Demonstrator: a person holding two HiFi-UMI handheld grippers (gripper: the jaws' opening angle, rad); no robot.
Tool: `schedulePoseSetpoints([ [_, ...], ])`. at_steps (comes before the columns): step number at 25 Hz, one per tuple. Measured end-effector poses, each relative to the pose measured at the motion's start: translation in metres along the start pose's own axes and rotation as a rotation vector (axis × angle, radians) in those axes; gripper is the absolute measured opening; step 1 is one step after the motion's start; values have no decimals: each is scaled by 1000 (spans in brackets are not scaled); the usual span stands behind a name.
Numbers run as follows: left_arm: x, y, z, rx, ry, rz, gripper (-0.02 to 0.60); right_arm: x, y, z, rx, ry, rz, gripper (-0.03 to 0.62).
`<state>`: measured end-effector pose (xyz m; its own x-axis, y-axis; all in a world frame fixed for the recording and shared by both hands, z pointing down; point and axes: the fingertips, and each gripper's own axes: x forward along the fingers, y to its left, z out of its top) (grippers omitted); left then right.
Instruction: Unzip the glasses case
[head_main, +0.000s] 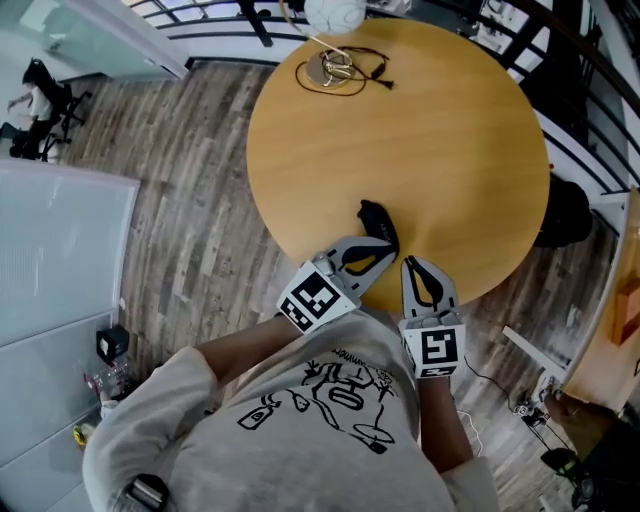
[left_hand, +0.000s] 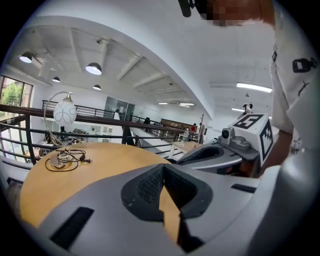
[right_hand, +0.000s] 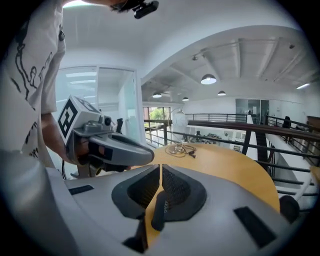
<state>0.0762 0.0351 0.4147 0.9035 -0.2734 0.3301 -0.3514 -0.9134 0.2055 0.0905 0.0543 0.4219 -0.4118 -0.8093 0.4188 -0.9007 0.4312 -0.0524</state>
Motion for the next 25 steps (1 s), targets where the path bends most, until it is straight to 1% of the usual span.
schedulePoseSetpoints([
  [3,15,10,-23,8,63,-7,6,14,-7,-36,-16,113,3,25],
  [6,27,16,-49,5,130,-37,6,26,-9,-68,-26,203,18,26],
  [10,40,23,-84,4,221,-81,6,37,-8,-102,-45,294,35,26],
  [14,51,29,-117,4,305,-106,6,46,-3,-136,-54,376,52,26],
  [17,58,33,-132,7,344,-114,6,51,-1,-162,-63,439,70,29],
  [20,65,37,-142,9,370,-118,6,56,-1,-179,-75,488,84,29],
  [25,75,44,-158,42,397,-115,6,61,-1,-205,-85,564,106,35],
])
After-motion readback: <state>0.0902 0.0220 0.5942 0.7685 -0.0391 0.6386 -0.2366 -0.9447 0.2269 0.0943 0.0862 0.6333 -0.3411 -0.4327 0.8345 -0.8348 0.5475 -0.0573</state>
